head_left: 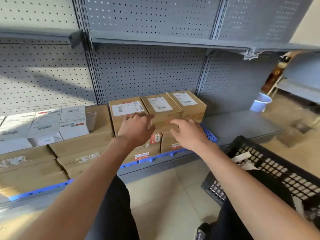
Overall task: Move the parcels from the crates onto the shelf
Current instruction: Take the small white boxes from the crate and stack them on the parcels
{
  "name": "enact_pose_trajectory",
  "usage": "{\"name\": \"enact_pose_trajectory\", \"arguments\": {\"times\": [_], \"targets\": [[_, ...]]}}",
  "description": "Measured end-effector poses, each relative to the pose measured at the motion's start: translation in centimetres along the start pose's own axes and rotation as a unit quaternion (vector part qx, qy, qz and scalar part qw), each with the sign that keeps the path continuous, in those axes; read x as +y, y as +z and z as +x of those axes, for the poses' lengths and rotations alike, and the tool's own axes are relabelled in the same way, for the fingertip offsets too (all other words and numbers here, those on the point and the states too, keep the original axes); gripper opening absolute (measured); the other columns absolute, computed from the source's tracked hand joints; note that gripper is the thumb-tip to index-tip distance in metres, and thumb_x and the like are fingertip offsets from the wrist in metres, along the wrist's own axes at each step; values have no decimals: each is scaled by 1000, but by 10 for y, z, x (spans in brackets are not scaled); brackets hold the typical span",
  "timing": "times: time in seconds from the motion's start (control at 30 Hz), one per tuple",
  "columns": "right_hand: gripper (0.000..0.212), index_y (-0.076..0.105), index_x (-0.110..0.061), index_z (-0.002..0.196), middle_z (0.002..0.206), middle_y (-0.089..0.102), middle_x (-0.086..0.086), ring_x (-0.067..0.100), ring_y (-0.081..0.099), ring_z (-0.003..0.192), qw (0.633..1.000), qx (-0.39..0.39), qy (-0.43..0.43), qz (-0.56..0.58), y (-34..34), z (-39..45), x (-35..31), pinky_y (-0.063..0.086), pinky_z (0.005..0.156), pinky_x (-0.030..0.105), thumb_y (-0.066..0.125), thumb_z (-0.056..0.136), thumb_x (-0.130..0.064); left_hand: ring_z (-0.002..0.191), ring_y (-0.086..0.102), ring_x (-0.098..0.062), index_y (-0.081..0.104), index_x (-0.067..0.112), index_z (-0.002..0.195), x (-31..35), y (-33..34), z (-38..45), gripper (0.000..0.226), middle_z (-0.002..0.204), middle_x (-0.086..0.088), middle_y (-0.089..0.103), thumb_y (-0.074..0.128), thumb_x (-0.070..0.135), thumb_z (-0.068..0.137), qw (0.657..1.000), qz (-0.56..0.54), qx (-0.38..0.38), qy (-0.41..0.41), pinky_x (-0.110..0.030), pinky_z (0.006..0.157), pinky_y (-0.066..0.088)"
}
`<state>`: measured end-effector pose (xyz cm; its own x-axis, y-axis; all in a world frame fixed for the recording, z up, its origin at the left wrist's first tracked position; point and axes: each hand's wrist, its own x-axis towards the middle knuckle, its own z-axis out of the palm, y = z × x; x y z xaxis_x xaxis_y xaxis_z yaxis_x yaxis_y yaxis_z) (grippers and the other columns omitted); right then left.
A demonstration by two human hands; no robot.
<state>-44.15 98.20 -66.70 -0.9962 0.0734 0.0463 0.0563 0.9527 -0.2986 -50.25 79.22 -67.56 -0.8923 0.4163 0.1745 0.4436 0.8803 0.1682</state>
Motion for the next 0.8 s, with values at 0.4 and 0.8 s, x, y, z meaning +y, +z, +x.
{"name": "enact_pose_trajectory", "arguments": {"times": [0.4, 0.8], "targets": [[39, 60, -29, 139, 130, 67, 10, 32, 55, 127, 985, 59, 161, 26, -22, -91, 156, 47, 101, 41, 55, 100, -34, 123, 58, -34, 53, 32, 140, 173, 44, 31, 43, 140, -5, 60, 47, 48, 100, 987, -15, -50, 150, -45, 101, 47], [38, 60, -24, 138, 128, 69, 4, 24, 65, 112, 955, 83, 284, 29, -26, -165, 283, 53, 94, 43, 54, 101, -29, 129, 53, -29, 50, 29, 145, 313, 115, 49, 47, 142, -3, 57, 49, 46, 101, 953, -67, -107, 276, -47, 104, 43]]}}
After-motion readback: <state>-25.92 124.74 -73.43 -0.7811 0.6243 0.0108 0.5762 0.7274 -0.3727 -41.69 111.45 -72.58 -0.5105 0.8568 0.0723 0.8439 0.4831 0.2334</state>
